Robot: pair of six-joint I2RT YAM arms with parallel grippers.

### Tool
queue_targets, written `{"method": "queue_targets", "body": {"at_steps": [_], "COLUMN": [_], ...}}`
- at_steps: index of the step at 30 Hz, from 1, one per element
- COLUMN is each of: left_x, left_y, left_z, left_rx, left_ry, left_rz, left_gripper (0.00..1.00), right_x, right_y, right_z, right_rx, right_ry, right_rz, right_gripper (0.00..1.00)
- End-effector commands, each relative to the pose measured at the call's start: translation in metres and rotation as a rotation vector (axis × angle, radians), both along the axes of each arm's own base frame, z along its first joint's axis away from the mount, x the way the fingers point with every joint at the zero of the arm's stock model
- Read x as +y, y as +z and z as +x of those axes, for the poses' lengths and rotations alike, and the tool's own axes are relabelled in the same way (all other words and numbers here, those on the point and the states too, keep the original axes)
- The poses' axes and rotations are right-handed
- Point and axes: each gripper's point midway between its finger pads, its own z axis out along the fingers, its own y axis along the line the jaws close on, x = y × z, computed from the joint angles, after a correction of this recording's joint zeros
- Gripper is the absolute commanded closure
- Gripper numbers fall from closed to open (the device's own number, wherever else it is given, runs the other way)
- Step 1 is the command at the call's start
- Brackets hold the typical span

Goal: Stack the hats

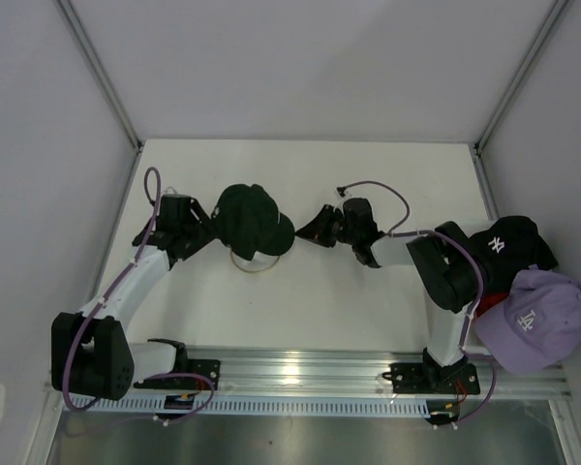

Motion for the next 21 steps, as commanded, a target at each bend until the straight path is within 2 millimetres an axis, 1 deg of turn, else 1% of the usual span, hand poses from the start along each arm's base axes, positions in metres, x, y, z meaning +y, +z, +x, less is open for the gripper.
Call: {"method": "queue_targets", "body": {"at_steps": [1,2,3,4,5,6,7,8,9,10,11,12,13,14,15,16,17,18,19,20,21], "left_x": [0.011,0.01,0.01,0.01,0.011,0.011,0.011,0.012,0.012,0.011,0.011,0.012,0.013,0.014,0.016,0.018,0.021,0.023,0.026,0.031,0.032], "left_y": [-0.036,-0.027,-0.02,-0.016,-0.01,-0.006,0.004,0.006,0.012,0.023,0.028,0.035,0.043,0.051,0.062,0.066,0.074,0.08,0.084,0.093,0.096], "left_z": [-0.042,-0.039,-0.036,-0.036,-0.035,-0.035,-0.031,-0.034,-0.034,-0.031,-0.031,-0.033,-0.032,-0.03,-0.031,-0.032,-0.031,-0.032,-0.034,-0.033,-0.035], "left_rx": [0.182,0.154,0.137,0.131,0.124,0.12,0.098,0.104,0.086,0.061,0.047,0.032,0.013,-0.006,-0.025,-0.031,-0.047,-0.051,-0.056,-0.076,-0.08], "left_ry": [-0.046,-0.049,-0.051,-0.061,-0.062,-0.063,-0.07,-0.075,-0.081,-0.084,-0.087,-0.09,-0.088,-0.089,-0.09,-0.089,-0.076,-0.073,-0.066,-0.049,-0.046], "left_rz": [0.089,0.087,0.088,0.094,0.098,0.102,0.108,0.111,0.112,0.111,0.113,0.114,0.122,0.129,0.139,0.148,0.162,0.171,0.177,0.176,0.175], "left_gripper": [0.27,0.25,0.23,0.22,0.21,0.18,0.17,0.15,0.11,0.07,0.05,0.01,0.01,0.01,0.0,0.01,0.01,0.01,0.01,0.0,0.0], "right_x": [-0.04,-0.037,-0.036,-0.033,-0.035,-0.033,-0.033,-0.037,-0.039,-0.041,-0.047,-0.051,-0.058,-0.064,-0.071,-0.078,-0.088,-0.094,-0.103,-0.113,-0.12], "right_y": [-0.09,-0.084,-0.076,-0.063,-0.059,-0.049,-0.036,-0.033,-0.022,-0.014,0.002,0.012,0.022,0.041,0.049,0.055,0.078,0.087,0.091,0.106,0.122], "right_z": [-0.051,-0.049,-0.045,-0.042,-0.042,-0.036,-0.034,-0.035,-0.029,-0.028,-0.026,-0.024,-0.019,-0.016,-0.017,-0.018,-0.012,-0.011,-0.013,-0.007,-0.008], "right_rx": [0.195,0.179,0.158,0.129,0.133,0.11,0.079,0.085,0.065,0.046,0.026,0.01,-0.006,-0.04,-0.043,-0.041,-0.095,-0.112,-0.103,-0.135,-0.167], "right_ry": [0.044,0.05,0.054,0.056,0.056,0.055,0.059,0.055,0.045,0.046,0.03,0.022,0.004,-0.006,-0.016,-0.028,-0.055,-0.068,-0.083,-0.105,-0.122], "right_rz": [-0.309,-0.295,-0.287,-0.276,-0.286,-0.284,-0.287,-0.307,-0.304,-0.311,-0.313,-0.314,-0.313,-0.312,-0.321,-0.338,-0.333,-0.34,-0.363,-0.375,-0.373], "right_gripper": [0.78,0.74,0.65,0.6,0.49,0.45,0.42,0.41,0.39,0.37,0.36,0.35,0.35,0.34,0.33,0.32,0.3,0.28,0.26,0.21,0.19]}}
